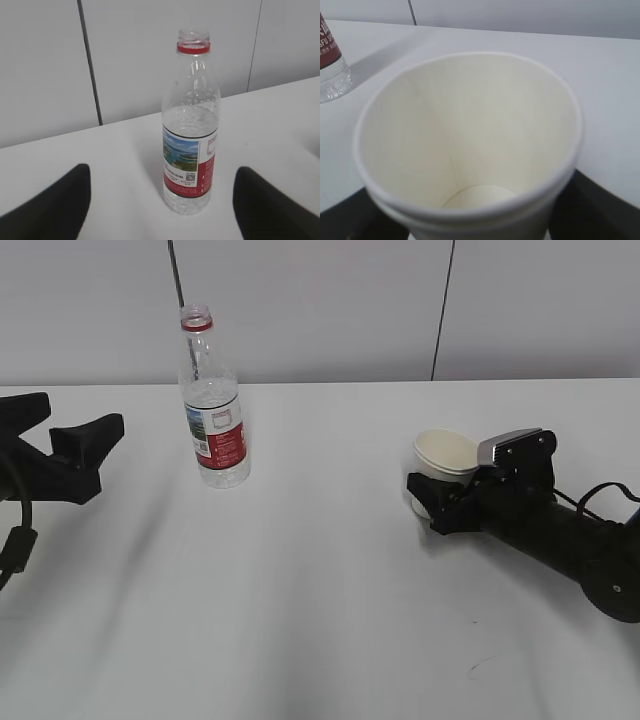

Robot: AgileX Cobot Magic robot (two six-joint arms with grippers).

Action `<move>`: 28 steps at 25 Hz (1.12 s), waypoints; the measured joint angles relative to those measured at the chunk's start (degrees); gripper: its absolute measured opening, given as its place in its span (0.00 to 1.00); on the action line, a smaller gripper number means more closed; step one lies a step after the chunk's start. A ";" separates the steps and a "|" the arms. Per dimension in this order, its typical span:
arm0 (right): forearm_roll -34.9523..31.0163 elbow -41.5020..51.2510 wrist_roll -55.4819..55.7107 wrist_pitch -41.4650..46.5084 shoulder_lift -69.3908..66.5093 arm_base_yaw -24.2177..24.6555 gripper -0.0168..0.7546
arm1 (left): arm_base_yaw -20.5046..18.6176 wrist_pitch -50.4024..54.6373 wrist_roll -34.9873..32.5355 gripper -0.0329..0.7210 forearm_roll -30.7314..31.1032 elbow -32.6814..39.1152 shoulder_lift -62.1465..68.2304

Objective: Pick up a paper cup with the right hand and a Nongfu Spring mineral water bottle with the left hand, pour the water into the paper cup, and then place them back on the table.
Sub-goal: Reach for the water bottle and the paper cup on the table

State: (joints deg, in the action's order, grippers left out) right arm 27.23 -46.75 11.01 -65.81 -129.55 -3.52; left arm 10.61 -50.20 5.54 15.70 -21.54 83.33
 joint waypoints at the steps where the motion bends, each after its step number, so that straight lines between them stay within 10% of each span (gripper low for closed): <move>1: 0.00 0.00 0.00 0.00 0.00 0.00 0.69 | 0.00 -0.62 0.00 0.74 0.00 0.00 0.00; 14: 0.08 0.00 0.00 0.00 0.00 0.00 0.69 | 0.00 -13.80 0.37 0.76 3.35 -1.01 11.23; 28: 0.13 -0.09 0.00 0.00 0.00 0.00 0.69 | 0.00 -13.36 1.49 0.78 9.40 -21.07 29.79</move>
State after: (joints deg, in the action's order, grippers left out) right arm 27.36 -46.84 11.01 -65.81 -129.55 -3.52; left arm 10.61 -63.56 7.03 25.10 -42.62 113.11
